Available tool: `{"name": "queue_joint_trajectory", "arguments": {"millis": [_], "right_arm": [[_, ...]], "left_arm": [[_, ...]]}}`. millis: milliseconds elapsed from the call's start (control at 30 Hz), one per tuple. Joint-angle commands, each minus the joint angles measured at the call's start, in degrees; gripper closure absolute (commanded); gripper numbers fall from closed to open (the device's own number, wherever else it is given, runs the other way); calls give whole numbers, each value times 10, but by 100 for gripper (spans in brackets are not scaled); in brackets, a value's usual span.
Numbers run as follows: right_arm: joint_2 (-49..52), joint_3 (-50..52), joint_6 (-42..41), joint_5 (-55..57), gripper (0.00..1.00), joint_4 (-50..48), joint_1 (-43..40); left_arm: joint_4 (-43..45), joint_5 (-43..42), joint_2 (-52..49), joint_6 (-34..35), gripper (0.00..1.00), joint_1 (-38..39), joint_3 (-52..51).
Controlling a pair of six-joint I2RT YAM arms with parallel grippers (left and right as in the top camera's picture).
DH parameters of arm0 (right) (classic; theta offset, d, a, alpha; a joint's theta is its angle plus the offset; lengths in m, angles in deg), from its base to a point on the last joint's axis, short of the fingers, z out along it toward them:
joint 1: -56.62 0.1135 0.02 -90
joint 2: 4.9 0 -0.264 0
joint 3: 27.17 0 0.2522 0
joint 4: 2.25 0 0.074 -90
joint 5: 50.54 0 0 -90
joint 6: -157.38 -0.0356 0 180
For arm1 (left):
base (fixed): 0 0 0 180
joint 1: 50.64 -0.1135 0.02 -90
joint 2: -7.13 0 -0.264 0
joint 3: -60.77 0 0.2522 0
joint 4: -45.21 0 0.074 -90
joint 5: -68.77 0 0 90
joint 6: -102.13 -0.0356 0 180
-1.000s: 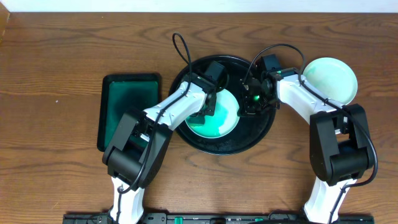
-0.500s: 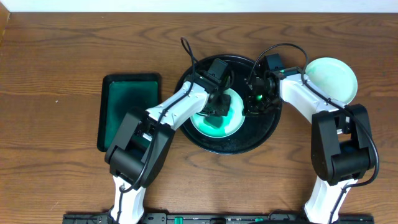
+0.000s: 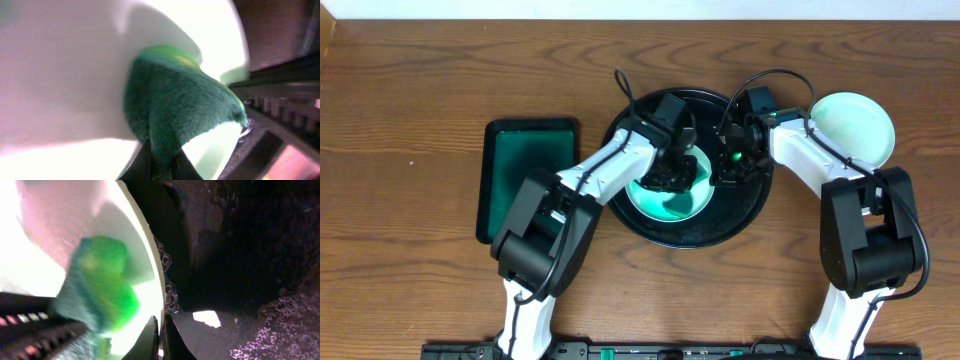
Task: Clean dirty plates on tray and stack at the side
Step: 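Scrub the last plate with the sponge while the right gripper holds it, then move the sponge back over the black tray with the left gripper, then tilt the last plate up on edge with the right gripper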
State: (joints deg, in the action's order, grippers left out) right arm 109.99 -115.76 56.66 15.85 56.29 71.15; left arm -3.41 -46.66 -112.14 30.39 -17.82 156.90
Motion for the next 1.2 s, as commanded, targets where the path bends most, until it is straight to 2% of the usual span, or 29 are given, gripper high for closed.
{"name": "queue_joint_trajectory", "arguments": {"millis": [0, 267, 367, 700, 733, 767, 800, 867, 967, 1167], "right_arm": [[5, 5, 1, 37, 99, 2, -2], [5, 5, 5, 36, 99, -4, -2], [5, 4, 12, 37, 99, -14, -3], [-54, -5, 26, 67, 99, -47, 5], [-55, -5, 26, 67, 91, -47, 6], [-55, -5, 26, 65, 60, -46, 7], [-52, -5, 26, 64, 55, -45, 7], [-46, -4, 24, 62, 56, -42, 9], [-27, -3, 11, 61, 46, -38, 15], [18, -3, 6, 36, 54, -56, 37]], "left_arm": [[-51, 118, 23, 22, 93, -43, 5], [-96, 233, 118, 18, 93, -74, 5], [-140, 274, 160, 23, 93, -87, 5], [-275, 275, 182, 35, 93, -166, 4], [-279, 275, 182, 35, 93, -172, 4], [-281, 275, 182, 35, 93, -179, 4], [-282, 275, 182, 34, 93, -186, 4], [-283, 275, 182, 34, 93, -195, 4], [-283, 275, 182, 34, 93, -211, 4], [-283, 275, 182, 33, 93, -242, 4]]}}
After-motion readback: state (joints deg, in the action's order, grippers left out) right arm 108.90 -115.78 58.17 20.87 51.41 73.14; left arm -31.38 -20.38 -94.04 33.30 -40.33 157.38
